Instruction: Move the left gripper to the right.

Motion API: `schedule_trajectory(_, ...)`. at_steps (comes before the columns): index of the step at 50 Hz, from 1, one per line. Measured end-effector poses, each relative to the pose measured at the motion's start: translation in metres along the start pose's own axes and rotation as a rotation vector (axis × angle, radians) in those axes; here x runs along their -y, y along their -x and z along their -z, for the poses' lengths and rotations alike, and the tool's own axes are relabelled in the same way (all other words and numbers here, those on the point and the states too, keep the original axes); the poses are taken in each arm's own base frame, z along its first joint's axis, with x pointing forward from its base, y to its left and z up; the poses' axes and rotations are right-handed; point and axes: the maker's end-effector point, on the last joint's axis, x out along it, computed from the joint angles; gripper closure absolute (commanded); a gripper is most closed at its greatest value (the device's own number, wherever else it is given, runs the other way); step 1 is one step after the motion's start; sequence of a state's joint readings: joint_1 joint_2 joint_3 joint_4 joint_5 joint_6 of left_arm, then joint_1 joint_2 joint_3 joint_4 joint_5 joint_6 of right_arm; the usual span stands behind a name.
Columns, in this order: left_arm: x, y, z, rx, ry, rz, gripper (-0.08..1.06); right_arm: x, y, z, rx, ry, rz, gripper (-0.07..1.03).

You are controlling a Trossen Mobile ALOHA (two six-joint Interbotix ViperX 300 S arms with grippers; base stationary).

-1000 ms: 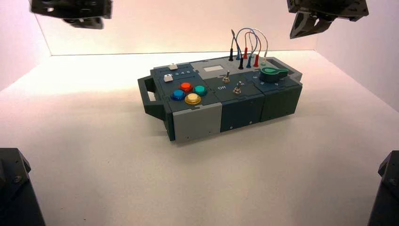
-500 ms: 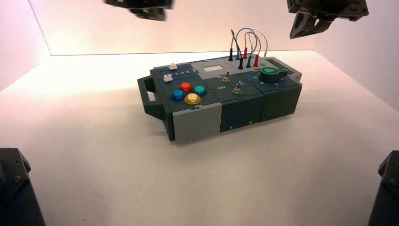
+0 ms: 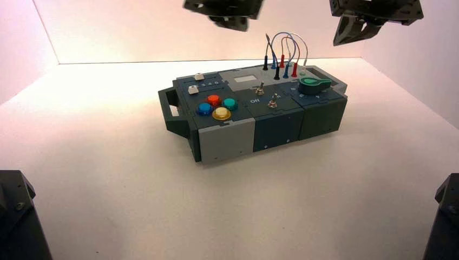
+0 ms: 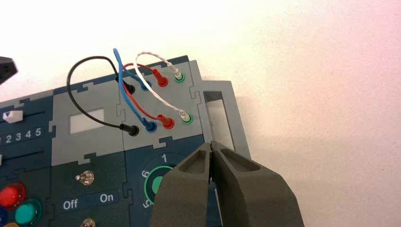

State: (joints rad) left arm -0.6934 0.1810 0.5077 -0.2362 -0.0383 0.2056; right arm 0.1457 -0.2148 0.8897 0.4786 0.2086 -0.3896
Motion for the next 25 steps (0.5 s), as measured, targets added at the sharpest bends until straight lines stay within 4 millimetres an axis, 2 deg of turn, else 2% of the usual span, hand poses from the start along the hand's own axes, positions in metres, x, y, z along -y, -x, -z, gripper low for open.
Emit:
schedule_trajectory(11, 0.022, -0.007, -0.007, 0.000, -0.037, 0.039, 1.00, 0.001, -0.004, 0.002, -0.012, -0.001, 0.003, 0.99)
schedule_trajectory(25, 0.026, -0.009, -0.006, -0.006, -0.048, 0.045, 1.00, 0.001, -0.005, 0.002, -0.012, 0.002, 0.003, 0.99)
